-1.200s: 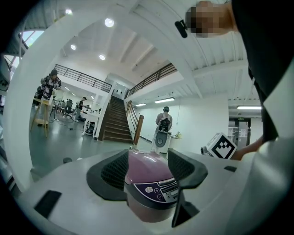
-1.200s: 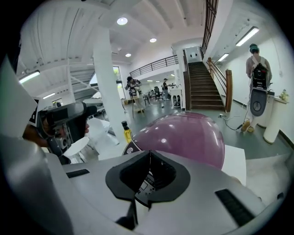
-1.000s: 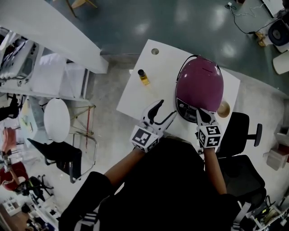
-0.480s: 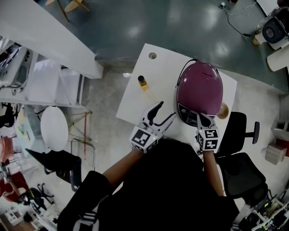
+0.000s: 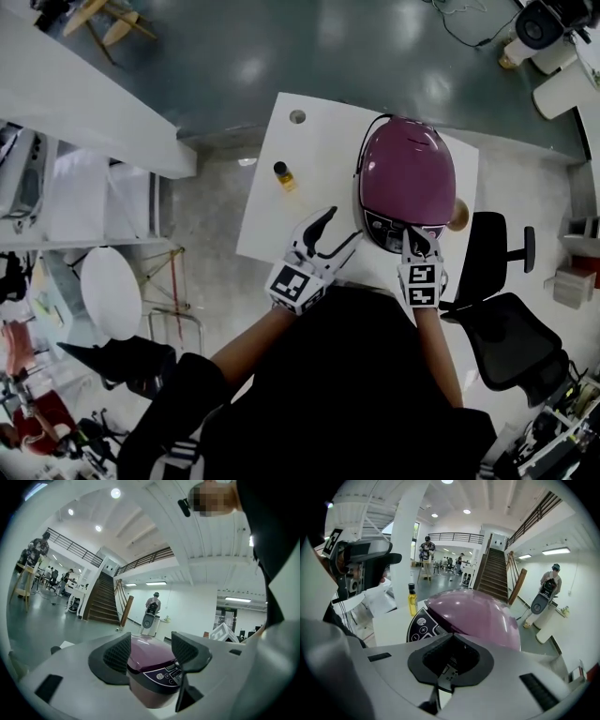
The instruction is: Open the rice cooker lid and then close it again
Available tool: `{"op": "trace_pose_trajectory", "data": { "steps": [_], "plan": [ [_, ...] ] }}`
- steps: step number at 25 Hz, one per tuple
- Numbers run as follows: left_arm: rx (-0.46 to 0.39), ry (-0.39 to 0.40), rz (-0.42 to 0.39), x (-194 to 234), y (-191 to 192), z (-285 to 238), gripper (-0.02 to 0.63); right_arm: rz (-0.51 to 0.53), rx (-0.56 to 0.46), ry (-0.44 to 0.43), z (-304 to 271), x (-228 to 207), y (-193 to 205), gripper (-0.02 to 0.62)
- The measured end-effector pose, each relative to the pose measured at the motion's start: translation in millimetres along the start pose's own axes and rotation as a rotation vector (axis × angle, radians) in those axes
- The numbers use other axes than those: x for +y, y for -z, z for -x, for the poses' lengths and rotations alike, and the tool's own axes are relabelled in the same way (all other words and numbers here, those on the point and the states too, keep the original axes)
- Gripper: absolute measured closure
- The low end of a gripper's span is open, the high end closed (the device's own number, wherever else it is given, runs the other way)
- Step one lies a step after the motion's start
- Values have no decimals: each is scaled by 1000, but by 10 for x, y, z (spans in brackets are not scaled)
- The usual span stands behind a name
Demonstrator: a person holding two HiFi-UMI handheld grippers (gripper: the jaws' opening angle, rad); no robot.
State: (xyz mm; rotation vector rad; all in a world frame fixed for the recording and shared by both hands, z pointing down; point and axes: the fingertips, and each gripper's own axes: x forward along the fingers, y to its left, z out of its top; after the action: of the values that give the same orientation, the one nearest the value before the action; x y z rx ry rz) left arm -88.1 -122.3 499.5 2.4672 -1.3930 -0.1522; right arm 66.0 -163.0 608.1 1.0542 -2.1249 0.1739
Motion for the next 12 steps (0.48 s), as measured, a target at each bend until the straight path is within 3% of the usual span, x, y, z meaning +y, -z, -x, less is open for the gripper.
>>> {"op": "trace_pose_trajectory", "data": {
  "steps": [12],
  "plan": [
    [20, 16, 10, 175, -7, 175, 360, -251, 48, -74, -31, -107, 22, 595]
  ]
}}
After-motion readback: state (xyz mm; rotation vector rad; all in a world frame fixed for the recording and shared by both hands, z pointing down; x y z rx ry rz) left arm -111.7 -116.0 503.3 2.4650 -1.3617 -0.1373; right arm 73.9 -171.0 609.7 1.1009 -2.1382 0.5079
